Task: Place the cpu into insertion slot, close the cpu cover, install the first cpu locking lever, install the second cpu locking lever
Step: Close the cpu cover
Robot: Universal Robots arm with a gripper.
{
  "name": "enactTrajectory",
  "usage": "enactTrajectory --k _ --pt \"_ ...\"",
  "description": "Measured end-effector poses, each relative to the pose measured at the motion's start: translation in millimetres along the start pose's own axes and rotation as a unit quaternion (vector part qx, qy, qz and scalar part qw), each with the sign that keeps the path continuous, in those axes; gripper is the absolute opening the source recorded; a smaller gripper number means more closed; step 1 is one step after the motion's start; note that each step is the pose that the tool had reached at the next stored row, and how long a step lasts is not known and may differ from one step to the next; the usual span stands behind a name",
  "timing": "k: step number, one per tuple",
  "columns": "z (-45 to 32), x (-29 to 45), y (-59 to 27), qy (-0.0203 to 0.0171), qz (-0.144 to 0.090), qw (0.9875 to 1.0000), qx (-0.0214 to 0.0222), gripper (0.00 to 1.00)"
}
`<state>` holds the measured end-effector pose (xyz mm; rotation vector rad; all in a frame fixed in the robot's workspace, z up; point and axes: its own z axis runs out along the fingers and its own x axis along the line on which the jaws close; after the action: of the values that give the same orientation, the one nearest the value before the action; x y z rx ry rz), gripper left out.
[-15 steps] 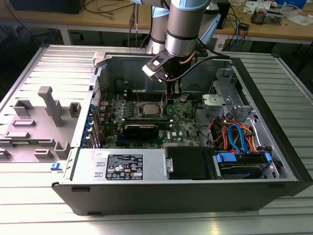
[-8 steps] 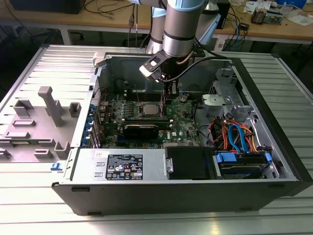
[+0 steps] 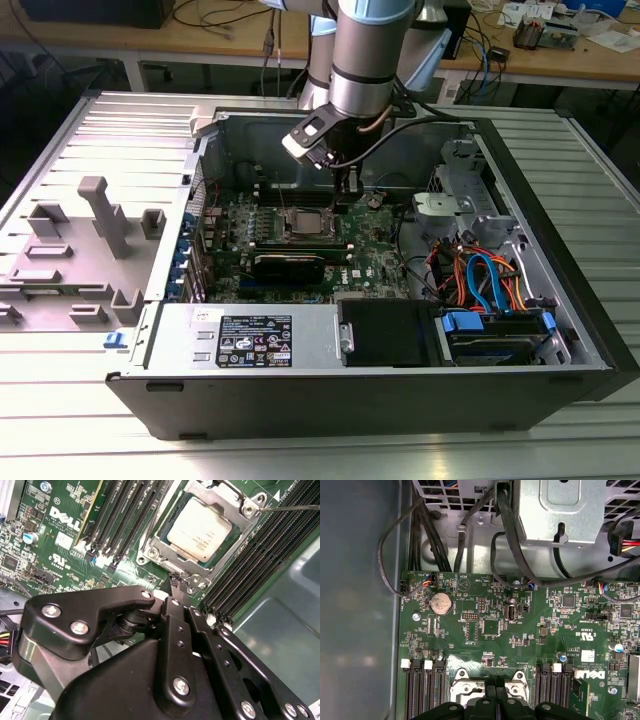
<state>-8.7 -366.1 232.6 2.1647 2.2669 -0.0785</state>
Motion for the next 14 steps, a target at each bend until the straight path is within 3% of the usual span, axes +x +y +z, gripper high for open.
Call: enactTrajectory --k 6,10,12,14 --pt "2.8 0.3 -4.9 0.0001 0.000 1.0000 0.0000 0.11" --pt "8.1 0.8 -14.0 0.0001 0.000 1.0000 0.0000 0.11" --pt "10.4 1.2 -21.6 0.0004 0.000 1.0000 0.0000 0.11" --pt "12.7 2.0 -36.0 0.0013 0.000 1.0000 -0.0001 0.11"
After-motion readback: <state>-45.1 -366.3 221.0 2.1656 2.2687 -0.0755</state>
